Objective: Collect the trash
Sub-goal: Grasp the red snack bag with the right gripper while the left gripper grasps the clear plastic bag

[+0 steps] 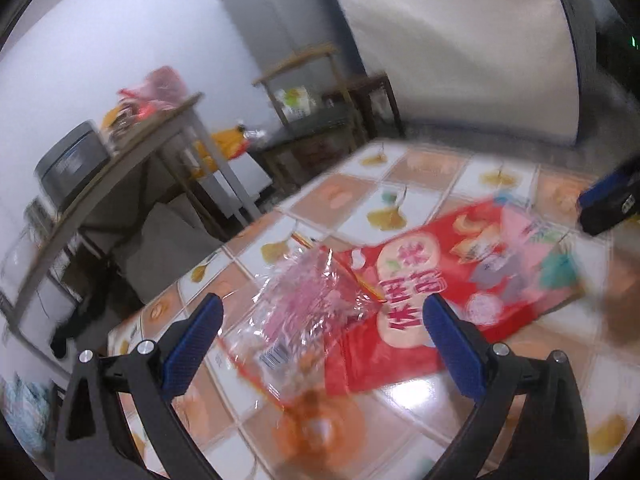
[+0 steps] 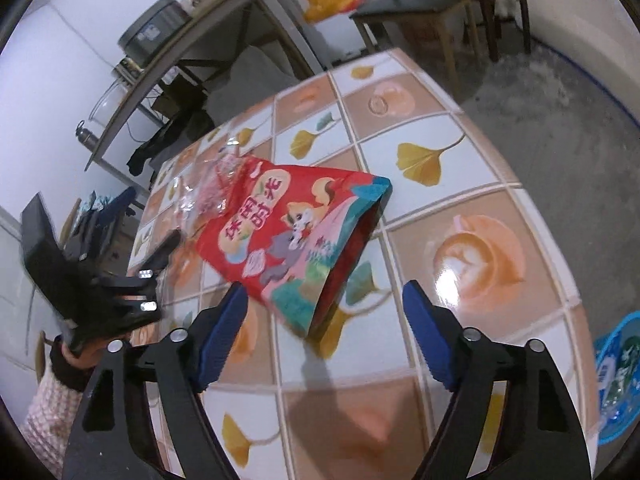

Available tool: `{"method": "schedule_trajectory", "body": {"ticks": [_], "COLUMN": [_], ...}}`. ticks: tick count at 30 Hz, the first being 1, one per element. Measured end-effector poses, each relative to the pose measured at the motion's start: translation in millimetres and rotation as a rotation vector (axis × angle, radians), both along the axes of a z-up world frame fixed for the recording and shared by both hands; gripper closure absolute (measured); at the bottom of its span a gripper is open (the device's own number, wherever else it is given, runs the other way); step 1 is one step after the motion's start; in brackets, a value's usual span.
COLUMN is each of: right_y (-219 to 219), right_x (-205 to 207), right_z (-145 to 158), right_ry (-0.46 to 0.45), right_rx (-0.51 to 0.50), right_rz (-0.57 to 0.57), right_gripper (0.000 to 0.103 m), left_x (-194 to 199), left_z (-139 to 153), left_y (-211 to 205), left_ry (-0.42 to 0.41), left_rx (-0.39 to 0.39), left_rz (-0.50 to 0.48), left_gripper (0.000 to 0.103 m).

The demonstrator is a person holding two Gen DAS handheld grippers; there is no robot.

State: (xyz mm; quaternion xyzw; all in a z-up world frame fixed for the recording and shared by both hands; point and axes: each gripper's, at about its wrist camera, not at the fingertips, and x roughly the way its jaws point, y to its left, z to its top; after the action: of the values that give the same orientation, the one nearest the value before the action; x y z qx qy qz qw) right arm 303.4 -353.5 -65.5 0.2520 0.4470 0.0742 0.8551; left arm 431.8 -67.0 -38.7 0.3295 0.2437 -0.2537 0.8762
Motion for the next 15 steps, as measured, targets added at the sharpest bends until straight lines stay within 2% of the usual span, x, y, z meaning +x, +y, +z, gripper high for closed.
{"method": "schedule_trajectory", "body": {"ticks": [2, 4, 7, 8, 10, 14, 15], "right_y": [1.0, 3.3, 8.3, 10.1, 12.4, 18.1, 18.7], "right_x": [9.6, 15.8, 23.1, 24.4, 27.4, 28.1, 28.1], "right_z": [-4.1, -6.7, -9.1, -9.9, -11.3, -11.0, -11.3], "right_ry": [0.012, 0.020, 0.029, 0.028, 0.023, 0.020, 0.018], "right_rx": [0.001, -0.010, -0.027, -0.036, -0.052, -0.089, -0.097], "right_rz": [0.006, 0.016, 0.038, 0.043, 0.049, 0.058, 0.058], "right_gripper": [0.032, 0.035, 0.042, 0.046, 0.051, 0.067, 0.070], "left_x": [13.1, 22.8, 34.3, 37.6, 42.3, 46.6, 46.7], "left_z": [-19.2, -32.2, -33.0, -32.8, -32.9, -33.1, -33.1], "left_y": [-12.1, -18.8, -17.5, -16.8, -14.7, -15.7, -15.8], "left_ry": [-0.011, 0.003, 0.040, 0.054, 0.087, 0.145, 0.160], "left_rx": [0.092, 0.129, 0.095, 0.087, 0.067, 0.022, 0.008], "left_rz": [-0.013, -0.024, -0.020, -0.015, -0.008, 0.007, 0.012], "left_gripper": [0.005, 0.005, 0.008, 0.014, 0.020, 0.042, 0.045]}}
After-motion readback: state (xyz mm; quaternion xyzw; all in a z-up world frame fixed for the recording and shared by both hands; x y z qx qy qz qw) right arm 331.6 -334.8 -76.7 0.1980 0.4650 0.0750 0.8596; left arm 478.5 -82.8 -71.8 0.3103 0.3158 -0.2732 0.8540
